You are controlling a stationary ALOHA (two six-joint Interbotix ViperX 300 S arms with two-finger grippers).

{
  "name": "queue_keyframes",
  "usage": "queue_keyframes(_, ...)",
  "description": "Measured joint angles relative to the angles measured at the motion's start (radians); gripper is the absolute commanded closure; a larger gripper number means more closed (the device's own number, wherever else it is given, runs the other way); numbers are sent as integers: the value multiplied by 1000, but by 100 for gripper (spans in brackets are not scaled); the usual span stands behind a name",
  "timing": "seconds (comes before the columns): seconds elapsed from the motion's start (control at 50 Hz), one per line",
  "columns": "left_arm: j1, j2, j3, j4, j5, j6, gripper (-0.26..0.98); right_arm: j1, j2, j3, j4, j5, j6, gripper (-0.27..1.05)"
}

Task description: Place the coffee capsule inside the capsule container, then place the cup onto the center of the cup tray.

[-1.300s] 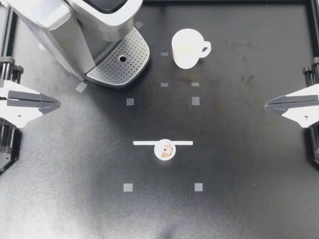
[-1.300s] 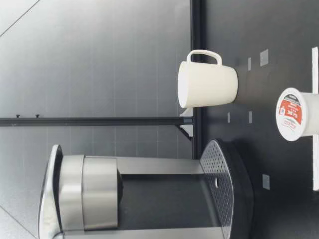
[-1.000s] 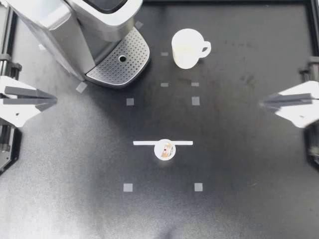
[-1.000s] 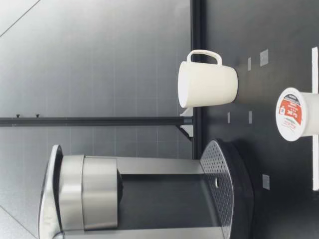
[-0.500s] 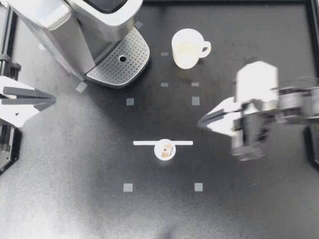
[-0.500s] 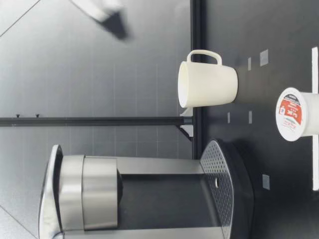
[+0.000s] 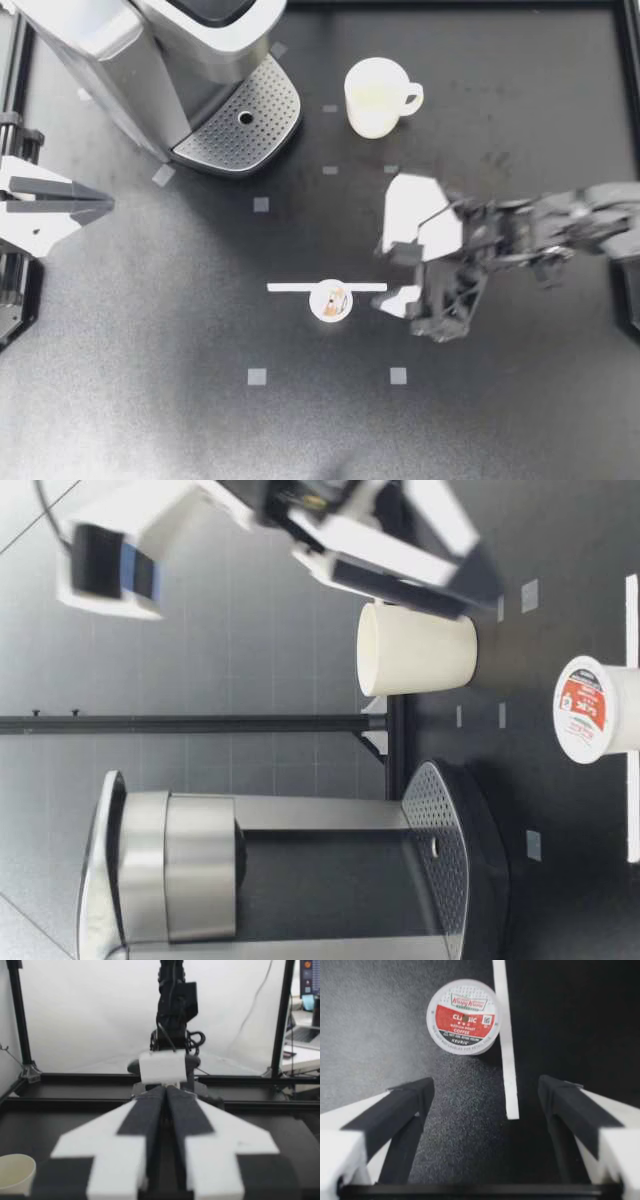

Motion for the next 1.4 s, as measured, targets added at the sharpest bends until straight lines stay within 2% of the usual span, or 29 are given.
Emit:
queue_keyframes(0.36,0,0,2,0,0,-2,57,11,80,-15,-3,-81,0,-6)
queue_keyframes(1.4,0,0,6,-2,0,-5,57,29,212,-126,-67,-75,0,-6)
